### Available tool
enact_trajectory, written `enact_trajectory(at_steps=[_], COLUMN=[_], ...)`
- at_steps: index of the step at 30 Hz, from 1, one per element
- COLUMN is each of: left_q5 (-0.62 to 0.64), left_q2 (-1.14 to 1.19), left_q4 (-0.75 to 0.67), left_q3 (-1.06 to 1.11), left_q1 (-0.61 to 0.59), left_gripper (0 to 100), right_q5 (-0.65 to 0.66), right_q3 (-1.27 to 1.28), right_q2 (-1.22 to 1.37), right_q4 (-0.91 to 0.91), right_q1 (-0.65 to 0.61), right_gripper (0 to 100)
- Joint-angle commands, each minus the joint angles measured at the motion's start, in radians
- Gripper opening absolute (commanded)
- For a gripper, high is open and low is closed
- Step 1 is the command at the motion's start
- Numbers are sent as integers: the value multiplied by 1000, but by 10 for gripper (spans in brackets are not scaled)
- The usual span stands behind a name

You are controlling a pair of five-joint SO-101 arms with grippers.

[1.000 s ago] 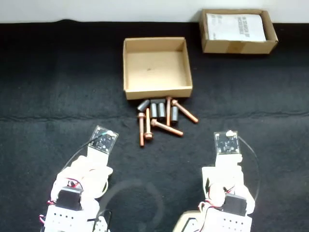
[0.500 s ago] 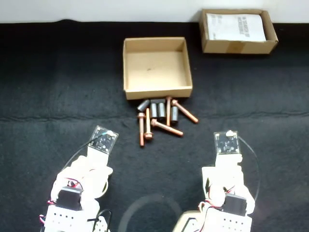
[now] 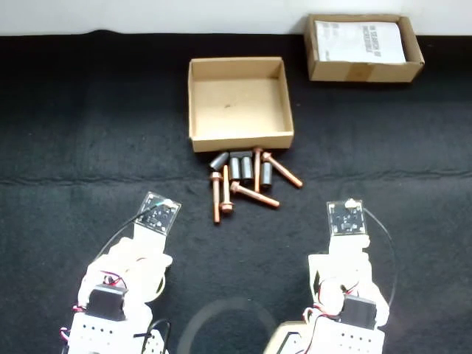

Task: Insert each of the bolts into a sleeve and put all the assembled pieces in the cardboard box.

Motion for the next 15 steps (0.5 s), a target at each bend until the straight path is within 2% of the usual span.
enact_trajectory(at_steps=[1, 11, 15], left_q5=[0, -3, -3], left_q2=[-10, -10, -10], left_q4=[-8, -15, -15], left_q3=[16, 1, -53], left_q1=[79, 56, -50], left_gripper=[74, 76, 76], right_q5=[6, 6, 6], right_q3=[128, 128, 128], right_q2=[-19, -19, -19], right_q4=[13, 13, 13], right_q1=[-7, -7, -7], right_gripper=[8, 8, 8])
